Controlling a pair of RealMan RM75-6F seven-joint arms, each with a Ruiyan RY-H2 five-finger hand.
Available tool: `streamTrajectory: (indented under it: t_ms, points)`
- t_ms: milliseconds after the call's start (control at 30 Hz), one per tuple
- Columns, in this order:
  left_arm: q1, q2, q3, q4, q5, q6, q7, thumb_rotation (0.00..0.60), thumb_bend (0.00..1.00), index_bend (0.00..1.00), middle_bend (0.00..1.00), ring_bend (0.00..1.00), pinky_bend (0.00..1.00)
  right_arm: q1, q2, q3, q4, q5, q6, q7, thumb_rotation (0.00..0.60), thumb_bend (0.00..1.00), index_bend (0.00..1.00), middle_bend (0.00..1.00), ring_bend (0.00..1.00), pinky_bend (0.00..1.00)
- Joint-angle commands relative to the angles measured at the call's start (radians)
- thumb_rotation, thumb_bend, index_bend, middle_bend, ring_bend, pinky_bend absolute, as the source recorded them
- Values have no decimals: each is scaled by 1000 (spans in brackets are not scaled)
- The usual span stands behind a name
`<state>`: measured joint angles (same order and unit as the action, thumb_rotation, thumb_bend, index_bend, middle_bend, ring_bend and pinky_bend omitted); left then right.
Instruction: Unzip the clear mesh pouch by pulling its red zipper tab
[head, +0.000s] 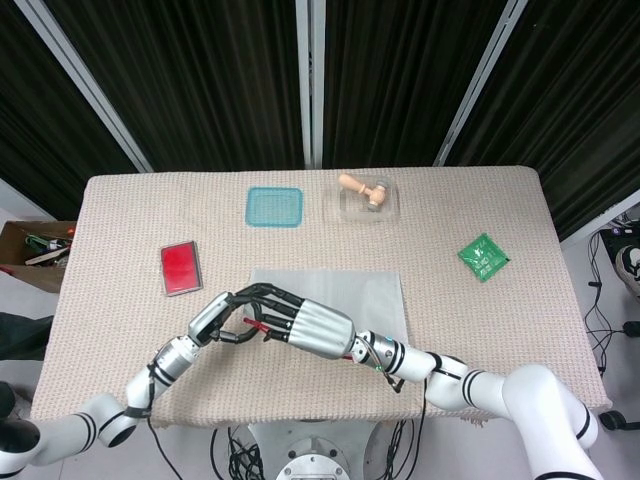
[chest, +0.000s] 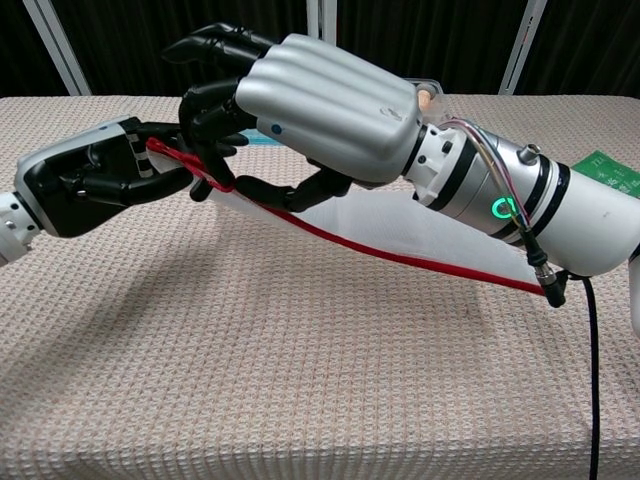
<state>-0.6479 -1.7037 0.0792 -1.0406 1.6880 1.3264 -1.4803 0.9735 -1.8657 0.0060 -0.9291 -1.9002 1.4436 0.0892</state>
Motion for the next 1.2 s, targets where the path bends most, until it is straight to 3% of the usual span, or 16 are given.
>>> streamTrajectory:
  t_ms: [33, 467, 1200]
  points:
    - [4, 2, 0, 4, 0, 9, -34, 600, 458, 657, 186, 83, 129, -2, -1, 0, 2, 0, 3, 2, 600, 515, 983, 314, 43, 0]
    - [11, -4, -12, 20, -16, 16, -122, 600, 461, 661, 187, 82, 128, -13, 4, -6, -5, -6, 16, -2, 600, 515, 984, 314, 42, 0]
    - [12, -15, -44, 55, -55, -20, -154, 600, 467, 664, 188, 83, 128, -52, 49, -33, -73, -26, 40, -18, 600, 515, 984, 314, 36, 0]
